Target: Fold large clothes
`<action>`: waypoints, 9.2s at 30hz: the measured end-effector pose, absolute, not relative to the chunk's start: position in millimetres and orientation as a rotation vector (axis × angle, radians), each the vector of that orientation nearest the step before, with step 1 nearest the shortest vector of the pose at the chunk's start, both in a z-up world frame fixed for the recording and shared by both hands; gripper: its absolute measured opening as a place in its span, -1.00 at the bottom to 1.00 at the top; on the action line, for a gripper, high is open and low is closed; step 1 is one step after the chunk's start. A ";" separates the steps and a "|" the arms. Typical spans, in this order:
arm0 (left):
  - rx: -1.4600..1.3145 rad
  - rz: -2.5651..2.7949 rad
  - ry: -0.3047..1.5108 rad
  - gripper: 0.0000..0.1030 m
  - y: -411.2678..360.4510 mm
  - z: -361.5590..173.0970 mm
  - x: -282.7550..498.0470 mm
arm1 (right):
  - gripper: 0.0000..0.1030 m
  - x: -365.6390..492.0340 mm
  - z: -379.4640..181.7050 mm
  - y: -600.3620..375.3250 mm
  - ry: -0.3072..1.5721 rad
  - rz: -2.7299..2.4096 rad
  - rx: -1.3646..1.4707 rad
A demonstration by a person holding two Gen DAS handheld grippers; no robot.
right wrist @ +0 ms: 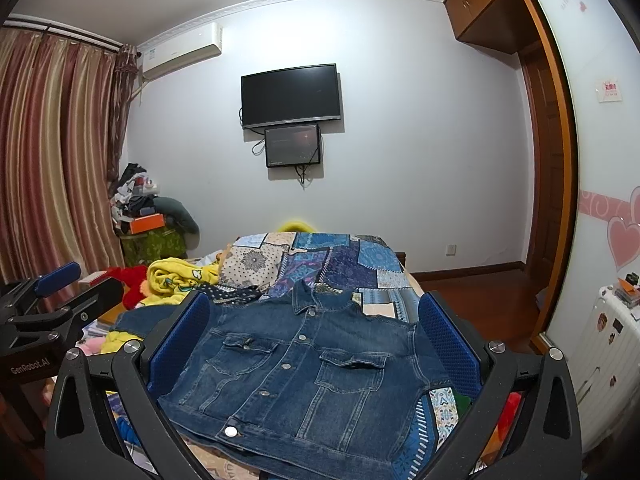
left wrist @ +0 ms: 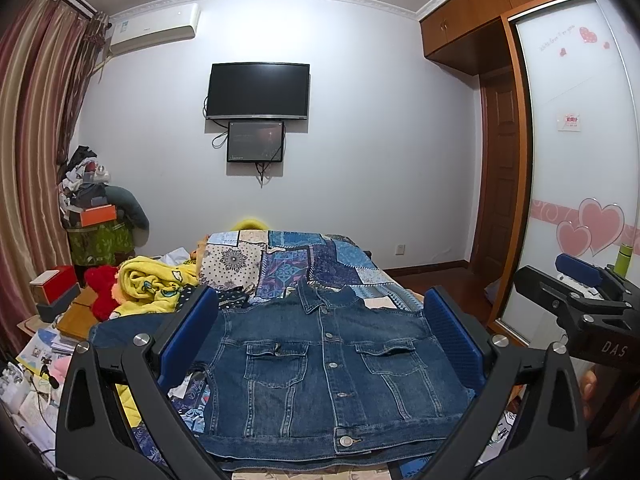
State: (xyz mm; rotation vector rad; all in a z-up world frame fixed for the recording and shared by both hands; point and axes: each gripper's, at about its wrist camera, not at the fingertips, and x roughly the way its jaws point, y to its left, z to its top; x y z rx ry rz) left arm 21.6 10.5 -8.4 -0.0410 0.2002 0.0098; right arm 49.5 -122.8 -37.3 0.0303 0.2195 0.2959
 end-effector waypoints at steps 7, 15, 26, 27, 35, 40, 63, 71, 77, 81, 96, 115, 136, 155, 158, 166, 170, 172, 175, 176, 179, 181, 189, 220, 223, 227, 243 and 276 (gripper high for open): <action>-0.041 0.010 0.200 1.00 10.2 -8.1 21.7 | 1.00 50.3 -36.0 -124.0 0.223 0.295 0.034; -0.045 0.013 0.210 1.00 10.7 -10.2 24.5 | 1.00 52.1 -36.8 -124.8 0.233 0.295 0.033; -0.059 0.024 0.245 1.00 20.4 -17.7 40.5 | 1.00 69.3 -43.0 -120.1 0.280 0.296 0.027; -0.063 0.026 0.250 1.00 22.7 -18.9 43.9 | 1.00 71.6 -44.1 -119.1 0.286 0.295 0.025; -0.089 0.058 0.308 1.00 46.1 -30.5 81.1 | 1.00 103.0 -58.5 -108.6 0.360 0.301 0.011; -0.120 0.112 0.368 1.00 70.2 -44.8 116.4 | 1.00 131.4 -71.7 -98.0 0.422 0.315 0.001; -0.340 0.322 0.819 1.00 319.4 -221.9 247.0 | 1.00 285.1 -157.7 -43.4 0.779 0.177 -0.188; -0.651 0.250 0.924 0.66 387.3 -291.4 276.2 | 1.00 299.7 -184.6 -31.4 0.865 0.132 -0.272; -0.858 0.184 0.904 0.19 406.8 -311.8 288.1 | 1.00 301.1 -186.7 -27.2 0.885 0.143 -0.293; -0.783 0.218 0.913 -0.28 403.8 -306.6 299.8 | 1.00 302.6 -187.7 -25.4 0.901 0.151 -0.284; -0.224 0.342 0.758 -0.76 325.7 -180.7 330.7 | 1.00 288.4 -175.1 -33.0 0.895 0.210 -0.226; -0.014 -0.097 0.951 -0.79 107.1 -236.5 373.0 | 1.00 264.6 -156.1 -88.9 0.858 0.175 -0.154; -0.563 0.098 0.919 0.71 266.7 -246.0 306.6 | 1.00 266.1 -161.1 -75.3 0.865 0.192 -0.162; -1.179 0.031 0.826 0.71 354.6 -350.1 325.3 | 1.00 282.6 -178.5 -47.8 0.908 0.184 -0.233; -1.197 0.075 0.787 0.62 357.8 -348.0 325.5 | 1.00 283.3 -178.3 -48.6 0.910 0.181 -0.233; -1.004 0.275 0.806 -0.59 354.2 -332.1 333.6 | 1.00 277.5 -170.6 -56.3 0.893 0.179 -0.220; -0.844 0.337 0.779 -0.76 344.8 -298.3 336.2 | 1.00 274.7 -166.2 -63.9 0.879 0.166 -0.221; -0.765 0.354 0.749 -0.77 340.6 -277.1 340.1 | 1.00 274.1 -164.0 -68.8 0.873 0.158 -0.211; -0.641 0.351 0.675 -0.78 330.3 -231.2 340.9 | 1.00 273.0 -160.5 -76.7 0.867 0.155 -0.180; -0.600 0.339 0.643 -0.78 324.7 -210.2 341.4 | 1.00 272.5 -159.4 -79.5 0.865 0.155 -0.167; -0.521 0.303 0.583 -0.78 310.3 -167.7 338.1 | 1.00 270.5 -156.0 -86.3 0.855 0.159 -0.137; -0.463 0.272 0.550 -0.79 294.7 -140.9 339.7 | 1.00 268.5 -154.1 -90.3 0.844 0.159 -0.128; -0.247 0.046 0.459 -0.79 180.0 -55.6 365.3 | 1.00 262.8 -147.3 -117.2 0.802 0.140 -0.100; 0.032 -0.539 1.057 -0.05 -107.1 -203.3 406.0 | 1.00 277.8 -181.0 -250.0 0.900 -0.091 0.032; 0.026 -0.538 1.005 0.21 -102.1 -184.4 399.3 | 1.00 279.5 -184.0 -258.7 0.918 -0.082 0.072; 0.057 -0.471 0.948 0.33 -83.4 -161.6 390.3 | 1.00 282.6 -183.3 -272.7 0.926 -0.082 0.111; 0.038 -0.067 0.952 0.67 69.1 -197.7 360.5 | 1.00 314.9 -263.1 -346.3 1.163 0.033 0.518; -0.053 -0.032 0.911 0.67 98.4 -195.7 324.1 | -0.85 345.2 -186.0 -351.1 0.848 -0.077 0.517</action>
